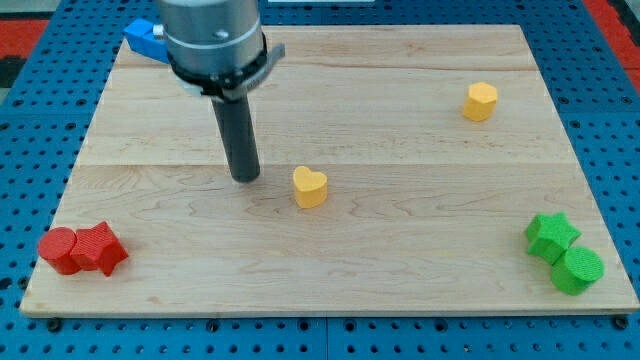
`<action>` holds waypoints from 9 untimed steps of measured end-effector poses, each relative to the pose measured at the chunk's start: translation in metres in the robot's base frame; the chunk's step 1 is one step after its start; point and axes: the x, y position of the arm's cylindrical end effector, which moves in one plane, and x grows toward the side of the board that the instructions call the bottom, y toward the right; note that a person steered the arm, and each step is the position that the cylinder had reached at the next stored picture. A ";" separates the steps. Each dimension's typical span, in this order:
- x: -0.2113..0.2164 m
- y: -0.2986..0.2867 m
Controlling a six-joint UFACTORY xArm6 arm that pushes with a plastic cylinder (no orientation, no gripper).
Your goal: Move the yellow heart to the bottom center of the board
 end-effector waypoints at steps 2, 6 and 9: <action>0.044 0.092; 0.073 0.067; 0.036 0.124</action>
